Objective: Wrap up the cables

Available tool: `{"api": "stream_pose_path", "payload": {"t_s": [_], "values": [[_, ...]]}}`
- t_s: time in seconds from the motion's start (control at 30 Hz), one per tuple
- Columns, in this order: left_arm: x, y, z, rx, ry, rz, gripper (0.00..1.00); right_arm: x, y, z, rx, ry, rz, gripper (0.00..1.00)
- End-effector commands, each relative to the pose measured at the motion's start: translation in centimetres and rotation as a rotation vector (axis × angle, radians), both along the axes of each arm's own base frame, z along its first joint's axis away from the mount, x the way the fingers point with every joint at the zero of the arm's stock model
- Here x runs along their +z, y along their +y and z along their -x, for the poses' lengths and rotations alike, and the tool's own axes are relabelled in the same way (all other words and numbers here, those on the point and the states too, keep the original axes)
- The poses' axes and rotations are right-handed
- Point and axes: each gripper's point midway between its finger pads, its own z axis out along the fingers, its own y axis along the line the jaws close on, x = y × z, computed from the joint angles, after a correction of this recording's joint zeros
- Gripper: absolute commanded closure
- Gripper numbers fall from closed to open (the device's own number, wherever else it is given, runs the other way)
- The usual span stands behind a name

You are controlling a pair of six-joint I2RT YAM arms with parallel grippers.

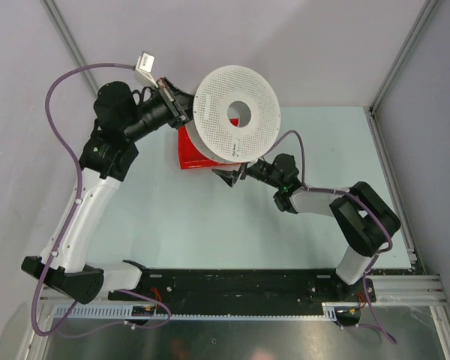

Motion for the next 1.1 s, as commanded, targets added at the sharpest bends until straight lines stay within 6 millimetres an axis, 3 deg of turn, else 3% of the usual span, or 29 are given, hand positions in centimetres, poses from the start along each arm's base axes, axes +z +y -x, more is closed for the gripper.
{"api": "stream_pose_path", "payload": {"t_s": [0.0,0.1,0.33,0.47,0.7,1.07], "values": [[4.8,-1.3,3.0,-0.104,-0.197,0.036,1.00,2.0,-1.1,-0.9,-0.044,-0.109,-0.046,0.08],[4.7,-1.6,3.0,-0.119,-0.202,0.033,1.00,1.5,-1.9,0.1,-0.020,-0.120,-0.030,0.09],[4.3,-2.4,2.9,-0.144,-0.203,0.024,1.00,-0.1,-3.2,5.6,0.089,-0.120,0.009,0.09],[4.0,-2.6,2.9,-0.148,-0.188,0.028,1.00,0.3,-4.6,6.4,0.065,-0.096,-0.006,0.09],[3.3,-3.3,3.4,-0.183,-0.162,0.032,1.00,0.5,-7.5,4.8,-0.063,-0.040,0.004,0.09],[3.1,-5.1,4.5,-0.254,-0.151,0.042,1.00,-0.2,-8.7,-1.3,-0.179,-0.097,-0.003,0.10]]}}
